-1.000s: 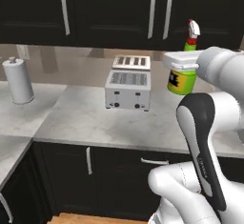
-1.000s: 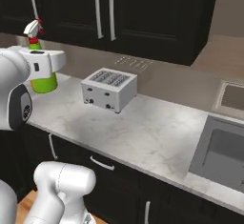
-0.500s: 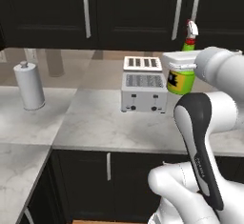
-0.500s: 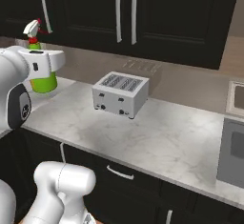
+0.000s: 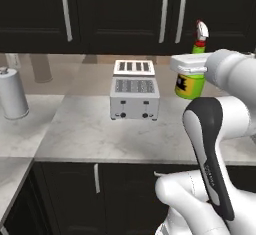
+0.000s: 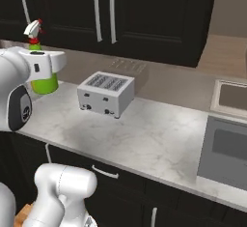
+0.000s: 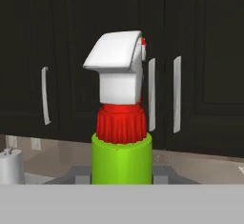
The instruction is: Move the cutting board and knife to the sink. Then move spray from the cabinet to the counter.
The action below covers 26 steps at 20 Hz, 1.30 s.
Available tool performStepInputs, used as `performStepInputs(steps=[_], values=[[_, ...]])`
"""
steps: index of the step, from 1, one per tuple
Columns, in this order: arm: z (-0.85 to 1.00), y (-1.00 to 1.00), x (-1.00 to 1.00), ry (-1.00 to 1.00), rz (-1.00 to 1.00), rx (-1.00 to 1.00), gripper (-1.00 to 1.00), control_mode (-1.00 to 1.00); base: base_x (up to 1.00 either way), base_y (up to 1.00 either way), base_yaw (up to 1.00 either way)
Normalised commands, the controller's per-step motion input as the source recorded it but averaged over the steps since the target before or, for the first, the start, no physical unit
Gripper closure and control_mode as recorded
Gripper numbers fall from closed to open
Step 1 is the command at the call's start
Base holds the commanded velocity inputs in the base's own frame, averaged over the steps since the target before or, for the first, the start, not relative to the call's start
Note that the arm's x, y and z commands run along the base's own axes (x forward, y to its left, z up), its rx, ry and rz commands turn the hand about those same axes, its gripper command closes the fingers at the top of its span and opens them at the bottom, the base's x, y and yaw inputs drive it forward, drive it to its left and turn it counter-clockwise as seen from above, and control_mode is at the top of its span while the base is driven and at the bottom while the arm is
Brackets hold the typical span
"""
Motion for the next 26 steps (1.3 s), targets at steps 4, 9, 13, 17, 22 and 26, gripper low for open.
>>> performStepInputs(steps=[4,9,13,17,22,26], values=[[0.0,0.0,0.0,0.0,0.0,0.0,1.0,1.0,0.34,-0.16,-0.1],[0.0,0.0,0.0,0.0,0.0,0.0,1.0,1.0,0.2,0.0,-0.11],[0.0,0.0,0.0,0.0,0.0,0.0,1.0,1.0,-0.02,0.0,-0.15],[0.0,0.0,0.0,0.0,0.0,0.0,1.0,1.0,-0.03,0.0,-0.24],[-0.36,-0.01,-0.19,0.0,-0.25,0.02,1.0,-1.0,0.0,0.0,0.0],[-0.47,-0.23,-0.43,0.02,-0.19,0.03,1.0,-1.0,0.0,0.0,0.0]])
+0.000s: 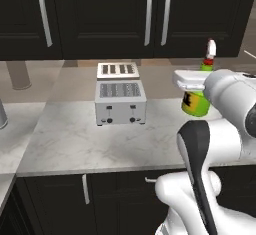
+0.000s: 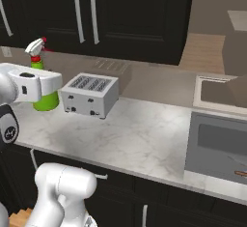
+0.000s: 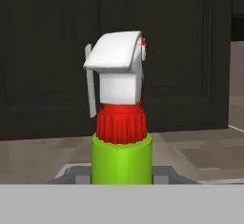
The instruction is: Move the cutting board and knife to the sink. Then move spray from the cabinet to the counter.
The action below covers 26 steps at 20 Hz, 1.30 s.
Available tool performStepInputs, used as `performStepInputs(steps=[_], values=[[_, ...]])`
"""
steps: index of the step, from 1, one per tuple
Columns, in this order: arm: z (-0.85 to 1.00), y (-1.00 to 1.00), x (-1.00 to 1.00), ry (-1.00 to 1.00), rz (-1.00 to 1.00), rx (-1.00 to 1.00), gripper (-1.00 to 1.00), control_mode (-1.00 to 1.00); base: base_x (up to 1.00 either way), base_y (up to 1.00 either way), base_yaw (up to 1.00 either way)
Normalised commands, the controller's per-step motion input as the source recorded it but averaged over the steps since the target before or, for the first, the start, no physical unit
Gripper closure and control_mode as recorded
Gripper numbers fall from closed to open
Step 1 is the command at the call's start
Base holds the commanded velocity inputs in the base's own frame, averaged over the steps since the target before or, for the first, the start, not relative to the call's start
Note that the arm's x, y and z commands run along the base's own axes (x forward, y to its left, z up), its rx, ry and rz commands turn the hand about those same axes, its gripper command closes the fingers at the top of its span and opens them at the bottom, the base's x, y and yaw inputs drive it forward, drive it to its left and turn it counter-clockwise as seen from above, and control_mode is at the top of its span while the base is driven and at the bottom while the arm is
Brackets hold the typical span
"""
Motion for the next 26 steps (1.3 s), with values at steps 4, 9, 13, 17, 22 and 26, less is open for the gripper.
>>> performStepInputs(steps=[4,9,13,17,22,26], values=[[-0.61,-0.44,-0.33,0.07,-0.14,0.04,1.0,-1.0,0.0,0.0,0.0],[-0.64,-0.5,-0.13,0.06,-0.08,0.03,1.0,-1.0,0.0,0.0,0.0],[-0.57,-0.59,0.0,0.02,-0.02,0.0,1.0,-1.0,0.0,0.0,0.0],[-0.62,-0.57,0.12,0.06,0.0,0.0,1.0,-1.0,0.0,0.0,0.0],[-0.56,-0.47,0.35,0.01,0.0,0.0,1.0,-1.0,0.0,0.0,0.0],[-0.56,-0.39,0.3,0.0,0.01,0.0,1.0,-1.0,0.0,0.0,0.0]])
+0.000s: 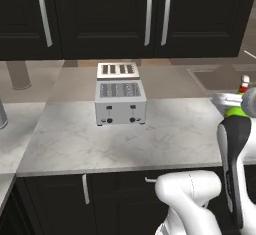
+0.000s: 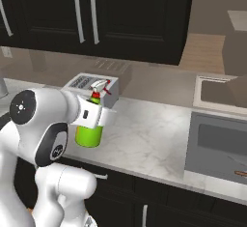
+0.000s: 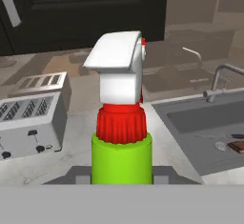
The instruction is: Move the cutting board and knife to the sink. Then move spray from the cabinet to the counter.
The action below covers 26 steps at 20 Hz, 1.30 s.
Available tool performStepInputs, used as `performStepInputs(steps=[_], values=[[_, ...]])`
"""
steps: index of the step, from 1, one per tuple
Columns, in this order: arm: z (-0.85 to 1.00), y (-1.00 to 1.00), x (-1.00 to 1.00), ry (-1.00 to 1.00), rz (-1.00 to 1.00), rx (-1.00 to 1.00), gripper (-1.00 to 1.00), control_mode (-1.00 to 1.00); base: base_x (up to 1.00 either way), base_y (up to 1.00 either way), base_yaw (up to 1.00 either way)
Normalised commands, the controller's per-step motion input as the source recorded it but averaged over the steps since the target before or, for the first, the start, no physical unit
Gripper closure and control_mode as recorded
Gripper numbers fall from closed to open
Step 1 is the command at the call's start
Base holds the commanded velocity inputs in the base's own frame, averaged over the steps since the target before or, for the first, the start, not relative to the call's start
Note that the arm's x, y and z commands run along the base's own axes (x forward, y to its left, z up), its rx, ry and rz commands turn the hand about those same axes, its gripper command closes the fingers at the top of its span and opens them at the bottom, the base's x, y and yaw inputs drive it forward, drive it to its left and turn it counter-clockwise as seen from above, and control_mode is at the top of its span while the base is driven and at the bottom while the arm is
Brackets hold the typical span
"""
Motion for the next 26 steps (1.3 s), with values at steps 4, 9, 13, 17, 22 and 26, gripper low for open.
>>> performStepInputs(steps=[4,9,13,17,22,26], values=[[-0.58,-0.3,0.33,0.0,0.03,0.0,1.0,-1.0,0.0,0.0,0.0],[-0.6,-0.17,0.38,0.0,0.04,0.0,1.0,-1.0,0.0,0.0,0.0],[-0.6,-0.04,0.34,-0.01,0.05,0.0,1.0,-1.0,0.0,0.0,0.0],[-0.37,0.0,0.24,-0.11,0.03,0.0,1.0,-1.0,0.0,0.0,0.0],[-0.36,0.0,0.32,-0.1,0.02,0.0,1.0,-1.0,0.0,0.0,0.0],[-0.35,0.0,0.36,-0.08,0.01,0.0,1.0,-1.0,0.0,0.0,0.0]])
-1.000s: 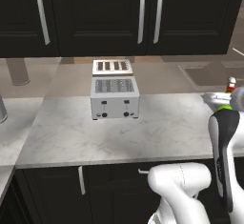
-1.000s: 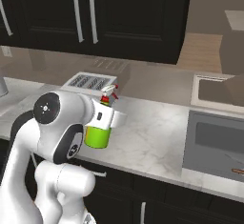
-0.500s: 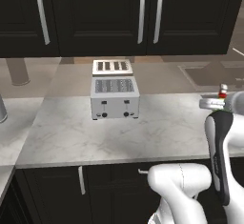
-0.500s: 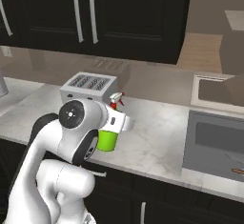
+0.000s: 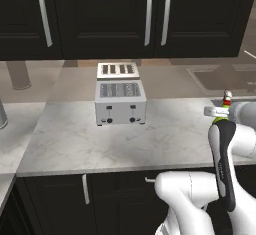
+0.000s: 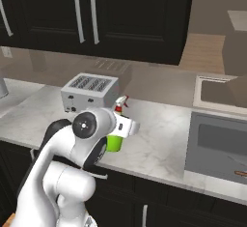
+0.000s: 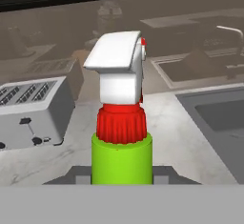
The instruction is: Move the cutting board and knife to the sink. Then move spray from the cabinet to the counter.
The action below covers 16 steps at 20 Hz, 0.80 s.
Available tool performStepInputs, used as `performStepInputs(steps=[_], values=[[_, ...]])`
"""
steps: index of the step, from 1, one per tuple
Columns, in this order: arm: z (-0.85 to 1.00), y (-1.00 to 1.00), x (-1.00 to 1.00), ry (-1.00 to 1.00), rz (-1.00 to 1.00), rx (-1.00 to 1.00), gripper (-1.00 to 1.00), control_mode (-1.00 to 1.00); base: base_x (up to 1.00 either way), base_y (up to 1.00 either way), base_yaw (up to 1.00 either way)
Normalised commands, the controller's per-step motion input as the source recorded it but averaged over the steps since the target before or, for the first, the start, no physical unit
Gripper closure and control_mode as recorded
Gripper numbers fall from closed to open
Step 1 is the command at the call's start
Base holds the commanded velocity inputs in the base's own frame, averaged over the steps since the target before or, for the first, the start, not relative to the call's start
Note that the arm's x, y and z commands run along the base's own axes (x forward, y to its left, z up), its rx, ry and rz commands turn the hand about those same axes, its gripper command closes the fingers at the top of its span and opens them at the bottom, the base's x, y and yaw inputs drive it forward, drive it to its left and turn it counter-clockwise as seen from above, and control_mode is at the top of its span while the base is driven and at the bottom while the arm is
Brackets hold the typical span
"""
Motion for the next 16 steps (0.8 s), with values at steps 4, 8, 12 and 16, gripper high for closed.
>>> performStepInputs(steps=[4,8,12,16], values=[[-0.31,0.0,0.34,-0.03,0.0,0.0,1.0,-1.0,0.0,0.0,0.0],[-0.31,-0.03,0.25,0.0,0.0,0.0,1.0,-1.0,0.0,0.0,0.0],[-0.27,-0.01,0.27,0.0,0.0,0.0,1.0,-1.0,0.0,0.0,0.0],[-0.26,-0.01,0.31,0.0,0.0,0.0,1.0,-1.0,0.0,0.0,0.0]])
